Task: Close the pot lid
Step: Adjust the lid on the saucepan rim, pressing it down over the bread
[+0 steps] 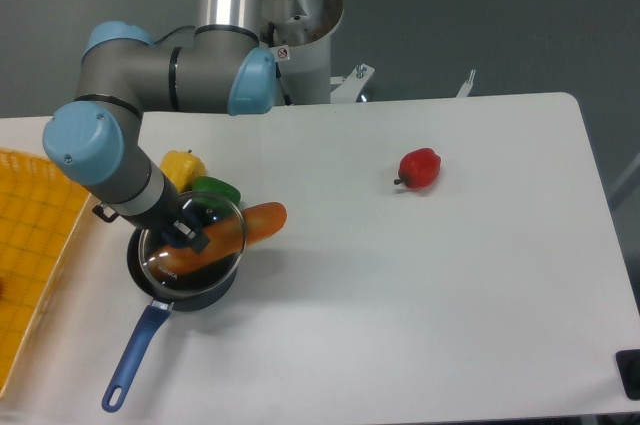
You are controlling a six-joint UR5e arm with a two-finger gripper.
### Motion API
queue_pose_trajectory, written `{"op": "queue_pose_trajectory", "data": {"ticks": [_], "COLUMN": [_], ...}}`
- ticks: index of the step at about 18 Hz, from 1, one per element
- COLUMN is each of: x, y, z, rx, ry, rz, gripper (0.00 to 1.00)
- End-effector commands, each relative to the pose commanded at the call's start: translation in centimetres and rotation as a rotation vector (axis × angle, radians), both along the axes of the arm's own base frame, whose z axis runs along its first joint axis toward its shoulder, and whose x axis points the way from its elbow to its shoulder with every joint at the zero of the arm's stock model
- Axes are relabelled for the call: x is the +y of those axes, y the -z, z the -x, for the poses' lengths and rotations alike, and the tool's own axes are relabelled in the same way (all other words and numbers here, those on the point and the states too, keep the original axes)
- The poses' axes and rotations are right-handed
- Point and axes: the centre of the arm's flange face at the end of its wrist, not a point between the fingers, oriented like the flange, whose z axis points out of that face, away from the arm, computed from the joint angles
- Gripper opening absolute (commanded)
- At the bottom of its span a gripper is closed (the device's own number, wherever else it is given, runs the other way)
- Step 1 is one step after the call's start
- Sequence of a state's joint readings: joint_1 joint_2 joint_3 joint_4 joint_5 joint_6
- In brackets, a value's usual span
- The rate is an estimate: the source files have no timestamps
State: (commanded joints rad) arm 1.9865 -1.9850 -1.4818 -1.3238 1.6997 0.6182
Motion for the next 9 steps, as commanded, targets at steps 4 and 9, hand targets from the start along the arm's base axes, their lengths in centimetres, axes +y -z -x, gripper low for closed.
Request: {"op": "queue_pose_trajectory", "data": {"ticks": [4, 9], "x": [0.07, 0.08], "y": [0.04, 0.61], "z": [0.14, -0.64], "rx": [0.010, 0.053], "ry": [0.002, 0.027], "rz": [0.004, 0.042], "gripper": [0.55, 0.55]}}
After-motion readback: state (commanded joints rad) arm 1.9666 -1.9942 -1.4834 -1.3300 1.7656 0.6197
